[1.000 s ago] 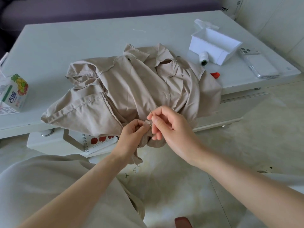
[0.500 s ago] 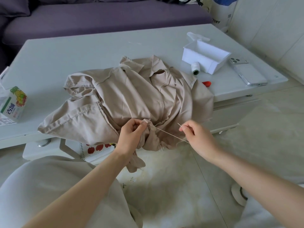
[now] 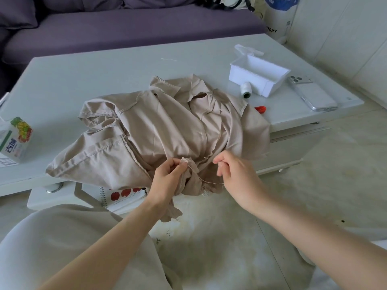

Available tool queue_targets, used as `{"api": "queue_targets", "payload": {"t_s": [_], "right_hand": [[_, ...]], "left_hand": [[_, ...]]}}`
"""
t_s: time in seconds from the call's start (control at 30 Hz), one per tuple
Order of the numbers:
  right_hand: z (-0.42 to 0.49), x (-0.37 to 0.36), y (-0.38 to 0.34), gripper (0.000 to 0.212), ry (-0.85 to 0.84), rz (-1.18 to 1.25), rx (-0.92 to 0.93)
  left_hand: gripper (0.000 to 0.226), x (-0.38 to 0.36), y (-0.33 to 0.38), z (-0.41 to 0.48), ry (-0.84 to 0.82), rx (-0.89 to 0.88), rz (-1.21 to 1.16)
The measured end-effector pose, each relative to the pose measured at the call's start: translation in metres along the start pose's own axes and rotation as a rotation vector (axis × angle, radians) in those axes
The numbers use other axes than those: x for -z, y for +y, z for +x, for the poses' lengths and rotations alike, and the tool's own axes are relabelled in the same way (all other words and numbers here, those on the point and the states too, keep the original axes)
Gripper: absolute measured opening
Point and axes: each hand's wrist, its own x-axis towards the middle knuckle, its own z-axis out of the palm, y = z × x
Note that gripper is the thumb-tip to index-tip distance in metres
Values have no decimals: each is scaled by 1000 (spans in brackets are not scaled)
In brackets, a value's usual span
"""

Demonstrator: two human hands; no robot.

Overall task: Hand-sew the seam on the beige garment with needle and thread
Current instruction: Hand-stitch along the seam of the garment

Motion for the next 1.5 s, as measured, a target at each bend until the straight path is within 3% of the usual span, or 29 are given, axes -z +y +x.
{"api": "queue_targets", "payload": {"t_s": [0.4, 0.87, 1.13, 1.5], "right_hand": [[-2, -15, -17, 12, -53, 74, -7], [-2, -14, -19, 19, -89, 49, -12], [-1, -19, -22, 15, -97, -15, -16], [0, -25, -37, 11, -132, -57, 16]], "left_hand": [[10, 3, 2, -4, 10, -23, -2], [11, 4, 1, -5, 35, -78, 69], [9, 4, -3, -5, 75, -242, 254], [23, 5, -2, -18, 93, -458, 418]]}}
